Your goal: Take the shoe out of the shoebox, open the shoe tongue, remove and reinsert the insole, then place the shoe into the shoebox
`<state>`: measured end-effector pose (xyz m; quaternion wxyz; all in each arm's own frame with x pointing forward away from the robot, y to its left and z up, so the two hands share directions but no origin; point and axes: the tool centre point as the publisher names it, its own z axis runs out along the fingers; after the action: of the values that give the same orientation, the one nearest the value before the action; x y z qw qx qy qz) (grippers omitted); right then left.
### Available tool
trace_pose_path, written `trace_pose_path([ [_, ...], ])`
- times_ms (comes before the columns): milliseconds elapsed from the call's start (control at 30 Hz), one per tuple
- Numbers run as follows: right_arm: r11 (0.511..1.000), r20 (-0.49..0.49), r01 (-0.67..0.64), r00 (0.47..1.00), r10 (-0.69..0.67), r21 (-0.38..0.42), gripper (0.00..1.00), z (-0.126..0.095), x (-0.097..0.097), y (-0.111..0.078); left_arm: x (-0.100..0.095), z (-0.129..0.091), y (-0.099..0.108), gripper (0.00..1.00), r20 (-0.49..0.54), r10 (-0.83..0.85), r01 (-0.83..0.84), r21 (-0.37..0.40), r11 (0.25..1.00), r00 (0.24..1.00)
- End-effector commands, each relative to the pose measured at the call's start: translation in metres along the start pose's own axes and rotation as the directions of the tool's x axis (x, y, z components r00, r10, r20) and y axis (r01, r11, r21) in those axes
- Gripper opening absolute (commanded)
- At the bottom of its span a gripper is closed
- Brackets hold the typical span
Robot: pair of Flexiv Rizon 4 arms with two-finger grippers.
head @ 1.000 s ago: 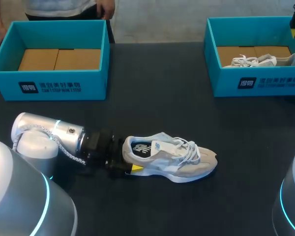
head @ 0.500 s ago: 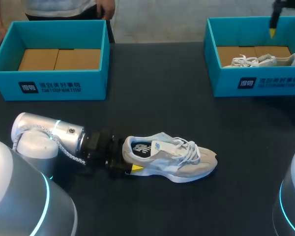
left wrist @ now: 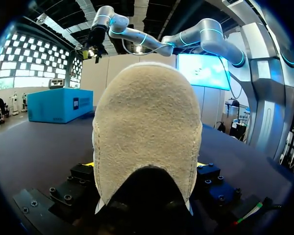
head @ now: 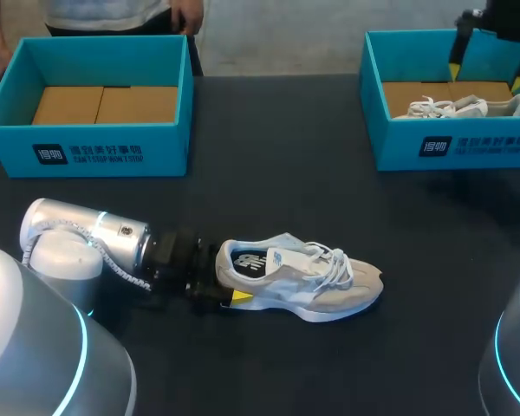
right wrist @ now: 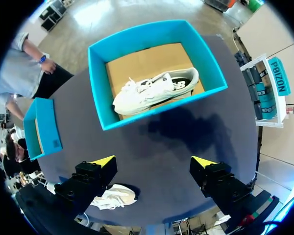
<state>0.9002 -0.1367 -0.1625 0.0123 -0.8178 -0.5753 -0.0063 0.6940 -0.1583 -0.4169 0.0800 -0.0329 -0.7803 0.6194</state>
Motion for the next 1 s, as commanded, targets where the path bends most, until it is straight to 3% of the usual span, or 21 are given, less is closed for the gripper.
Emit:
trace_pose_path([
  [33,1.000,-0.003,-0.001,1.000,0.000,-0.005,1.00,0.000,-0.001,-0.001,-0.001,0.001,0.002,0.00,0.001,-0.001,0.001,-0.001,1.000,1.000],
  [167,1.000,-0.003,-0.001,1.000,0.000,-0.005,1.00,0.000,-0.001,-0.001,-0.001,0.001,0.002,0.00,0.001,-0.001,0.001,-0.001,1.000,1.000],
  [267,0.998,0.025,0.047,0.999,-0.047,-0.028,1.00,0.009,0.024,-0.013,-0.001,0.001,0.002,0.00,0.001,-0.001,0.001,-0.001,1.000,1.000],
  [467,0.995,0.048,0.077,0.996,-0.074,-0.058,1.00,0.011,0.059,-0.059,-0.001,0.001,0.002,0.00,0.001,-0.001,0.001,-0.001,1.000,1.000],
  [733,0.997,0.034,-0.001,0.999,0.003,-0.080,1.00,0.018,0.081,-0.126,-0.001,0.001,0.002,0.00,0.001,-0.001,0.001,-0.001,1.000,1.000],
  [933,0.994,0.093,-0.062,0.993,0.070,-0.086,1.00,0.036,0.107,-0.173,-0.001,0.001,0.002,0.00,0.001,-0.001,0.001,-0.001,1.000,1.000],
  [1000,0.995,0.080,-0.064,0.994,0.070,-0.076,1.00,0.042,0.112,-0.180,-0.001,0.001,0.002,0.00,0.001,-0.001,0.001,-0.001,1.000,1.000],
])
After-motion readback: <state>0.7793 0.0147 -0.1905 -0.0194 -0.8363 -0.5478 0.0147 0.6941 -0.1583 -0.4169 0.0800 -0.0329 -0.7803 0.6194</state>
